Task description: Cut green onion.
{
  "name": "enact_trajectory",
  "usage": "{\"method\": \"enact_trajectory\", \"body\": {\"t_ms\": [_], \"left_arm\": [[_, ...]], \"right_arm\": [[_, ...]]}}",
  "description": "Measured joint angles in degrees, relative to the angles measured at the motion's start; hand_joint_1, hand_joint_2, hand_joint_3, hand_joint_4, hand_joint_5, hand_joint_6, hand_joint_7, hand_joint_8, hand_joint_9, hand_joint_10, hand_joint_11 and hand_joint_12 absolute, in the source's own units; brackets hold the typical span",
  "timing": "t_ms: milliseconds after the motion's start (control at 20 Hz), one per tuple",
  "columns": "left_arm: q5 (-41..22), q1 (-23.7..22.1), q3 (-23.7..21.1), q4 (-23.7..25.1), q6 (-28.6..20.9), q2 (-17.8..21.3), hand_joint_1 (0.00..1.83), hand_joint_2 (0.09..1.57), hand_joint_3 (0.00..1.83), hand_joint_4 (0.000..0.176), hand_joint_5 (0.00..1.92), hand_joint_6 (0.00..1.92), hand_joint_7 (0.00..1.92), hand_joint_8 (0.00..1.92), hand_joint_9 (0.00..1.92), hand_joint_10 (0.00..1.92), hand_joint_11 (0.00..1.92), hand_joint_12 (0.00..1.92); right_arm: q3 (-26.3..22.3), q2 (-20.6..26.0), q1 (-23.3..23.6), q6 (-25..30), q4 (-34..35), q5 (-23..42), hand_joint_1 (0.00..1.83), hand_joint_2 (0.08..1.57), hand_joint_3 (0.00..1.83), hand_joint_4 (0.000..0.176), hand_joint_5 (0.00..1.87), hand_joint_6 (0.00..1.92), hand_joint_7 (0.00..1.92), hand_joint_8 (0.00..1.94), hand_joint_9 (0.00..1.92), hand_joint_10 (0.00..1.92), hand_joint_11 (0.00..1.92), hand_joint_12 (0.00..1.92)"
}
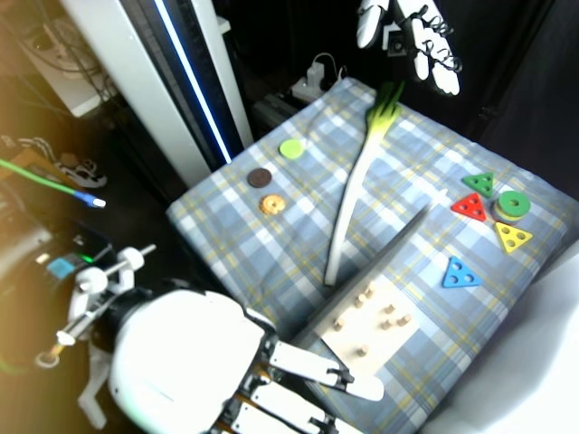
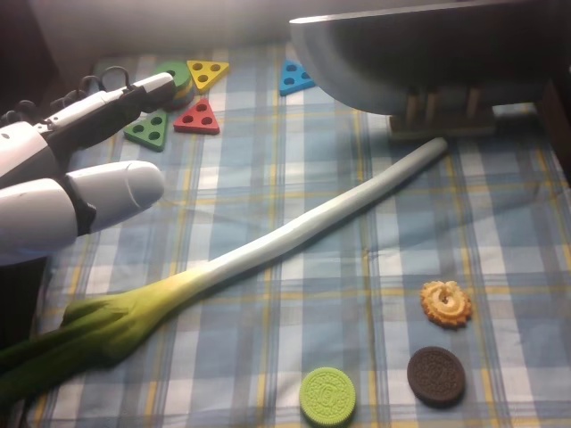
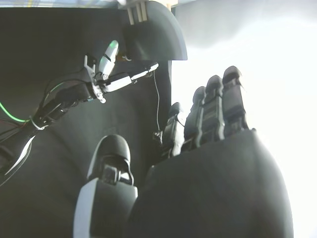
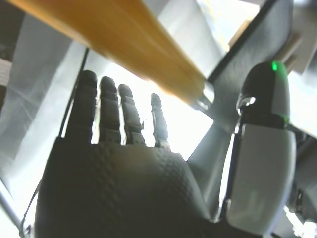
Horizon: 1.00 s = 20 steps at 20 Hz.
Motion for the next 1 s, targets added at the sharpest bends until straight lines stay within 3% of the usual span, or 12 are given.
{"method": "enact_trajectory", "body": {"t_ms": [300, 550, 650, 700, 800, 850, 900, 950, 1000], "left_arm": [[0.2, 0.0, 0.0, 0.0, 0.0, -0.35, 0.0, 1.24, 0.0, 0.176, 0.09, 0.01, 0.02, 0.01, 0.0, 0.0, 0.0, 0.0], [0.22, -0.28, 0.11, 0.26, 0.0, -0.72, 0.0, 1.24, 0.0, 0.176, 0.05, 0.0, 0.0, 0.0, 0.0, 0.0, 0.0, 0.0], [0.26, -0.28, 0.11, 0.44, 0.02, -0.72, 0.0, 1.23, 0.0, 0.176, 0.04, 0.0, 0.0, 0.0, 0.0, 0.0, 0.0, 0.0], [0.2, -0.28, 0.11, 0.33, 0.0, -0.72, 0.0, 1.23, 0.0, 0.176, 0.03, 0.0, 0.0, 0.0, 0.0, 0.0, 0.0, 0.0], [0.22, -0.28, 0.11, 0.28, 0.0, -0.72, 0.0, 1.23, 0.0, 0.176, 0.03, 0.0, 0.0, 0.0, 0.0, 0.0, 0.0, 0.0], [0.22, -0.28, 0.11, 0.31, 0.02, -0.72, 0.0, 1.23, 0.0, 0.176, 0.03, 0.0, 0.0, 0.0, 0.0, 0.0, 0.0, 0.0], [0.22, -0.28, 0.11, 0.52, 0.0, -0.74, 0.0, 1.24, 0.0, 0.176, 0.04, 0.0, 0.0, 0.0, 0.0, 0.0, 0.0, 0.0], [0.22, -0.31, 0.11, 0.52, 0.02, -0.83, 0.0, 1.24, 0.0, 0.176, 0.05, 0.01, 0.0, 0.0, 0.0, 0.0, 0.0, 0.0], [0.2, -0.33, 0.11, 0.39, 0.0, -0.96, 0.0, 1.25, 0.01, 0.176, 0.04, 0.01, 0.0, 0.0, 0.0, 0.0, 0.0, 0.0]], "right_arm": [[1.38, 0.04, 0.63, -0.02, -0.66, -3.13, 0.83, 0.88, 0.01, 0.176, 0.0, 0.0, 0.0, 0.0, 0.0, 0.0, 0.0, 0.0], [4.02, -3.28, 1.2, 0.02, -0.63, -5.14, 0.91, 0.9, 0.01, 0.176, 0.0, 0.0, 0.0, 0.0, 0.0, 0.0, 0.0, 0.0], [5.05, -3.76, 1.64, 0.02, -0.63, -6.03, 0.88, 0.91, 0.01, 0.141, 0.0, 0.0, 0.0, 0.0, 0.0, 0.0, 0.0, 0.0], [5.62, -3.76, 1.84, 0.02, -0.55, -6.49, 0.9, 0.93, 0.02, 0.146, 0.0, 0.0, 0.01, 0.0, 0.0, 0.0, 0.0, 0.0], [6.51, -4.07, 1.86, 0.0, -0.48, -7.37, 0.86, 0.92, 0.0, 0.114, 0.04, 0.0, 0.1, 0.01, 0.09, 0.01, 0.03, 0.01], [6.58, -4.17, 1.9, 0.0, -0.48, -7.91, 0.86, 0.92, 0.0, 0.114, 0.04, 0.0, 0.1, 0.01, 0.09, 0.01, 0.03, 0.01], [6.58, -4.37, 2.12, 0.0, -0.48, -8.39, 0.85, 0.92, 0.0, 0.077, 0.21, 0.01, 0.27, 0.01, 0.22, 0.01, 0.08, 0.04], [6.58, -4.68, 2.32, 0.0, -0.48, -8.55, 0.83, 0.93, 0.0, 0.078, 0.29, 0.01, 0.34, 0.01, 0.26, 0.01, 0.11, 0.05], [6.45, -4.92, 2.6, 0.0, -0.44, -8.37, 0.81, 0.93, 0.0, 0.049, 0.36, 0.01, 0.39, 0.01, 0.33, 0.01, 0.19, 0.08]]}}
